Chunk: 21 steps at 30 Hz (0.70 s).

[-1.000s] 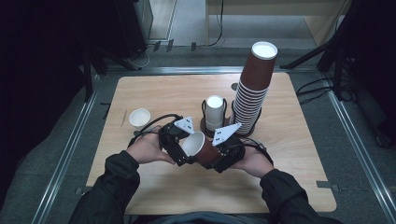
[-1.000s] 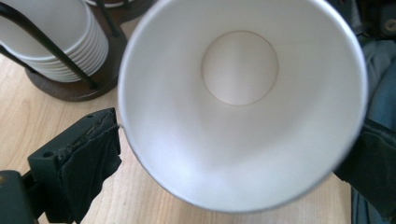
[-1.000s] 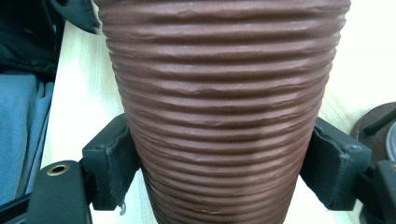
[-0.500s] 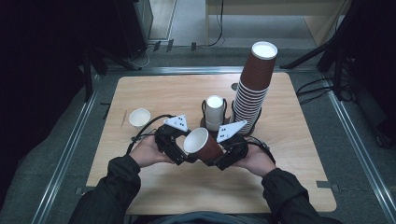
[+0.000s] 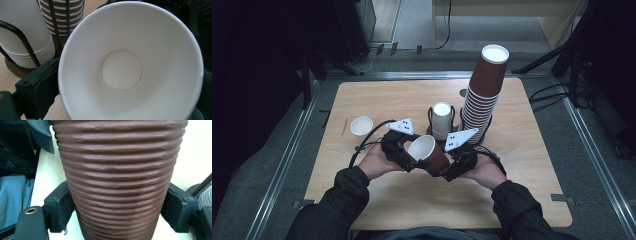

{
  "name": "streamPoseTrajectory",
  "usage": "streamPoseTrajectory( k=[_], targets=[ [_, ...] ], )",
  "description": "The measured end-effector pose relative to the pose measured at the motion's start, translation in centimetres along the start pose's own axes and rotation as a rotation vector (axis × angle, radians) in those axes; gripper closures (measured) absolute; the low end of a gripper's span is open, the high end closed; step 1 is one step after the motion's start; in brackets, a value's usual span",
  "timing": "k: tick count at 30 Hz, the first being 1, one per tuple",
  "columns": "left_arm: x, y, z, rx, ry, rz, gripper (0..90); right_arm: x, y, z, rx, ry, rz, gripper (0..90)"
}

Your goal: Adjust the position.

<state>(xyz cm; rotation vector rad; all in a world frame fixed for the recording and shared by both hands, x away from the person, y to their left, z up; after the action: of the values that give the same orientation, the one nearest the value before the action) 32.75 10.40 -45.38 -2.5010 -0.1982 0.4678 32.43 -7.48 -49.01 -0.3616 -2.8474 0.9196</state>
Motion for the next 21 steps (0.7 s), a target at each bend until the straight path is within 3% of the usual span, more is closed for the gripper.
streamPoseTrajectory(
  k=[4, 6, 21],
  targets=[
    [-0.15, 0.2, -0.04, -0.009, 0.01, -0.001, 1.9, 0.05, 0.04, 0.0, 0.001, -0.001, 0.001, 20.8],
    [-0.14, 0.18, -0.1, -0.03, -0.005, 0.002, 5.3, 0.02, 0.05, -0.01, 0.0, 0.005, -0.003, 20.9],
    [-0.05, -0.4, -0.37, -0.01, -0.002, 0.012, 10.3, -0.08, -0.06, -0.15, -0.015, 0.019, -0.004, 19.8]
  ],
)
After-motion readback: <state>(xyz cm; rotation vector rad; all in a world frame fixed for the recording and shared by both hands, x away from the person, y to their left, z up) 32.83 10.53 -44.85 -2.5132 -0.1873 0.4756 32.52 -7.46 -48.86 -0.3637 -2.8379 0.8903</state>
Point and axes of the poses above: each handheld gripper's, and its own axes: y roughly forward along the jaws, z roughly out of its underside, x roughly to its left, the point moved 3 cm from there along y, roughly forward along the jaws, and after that the axes turned 6 degrees about z, right-handed, at the moved point
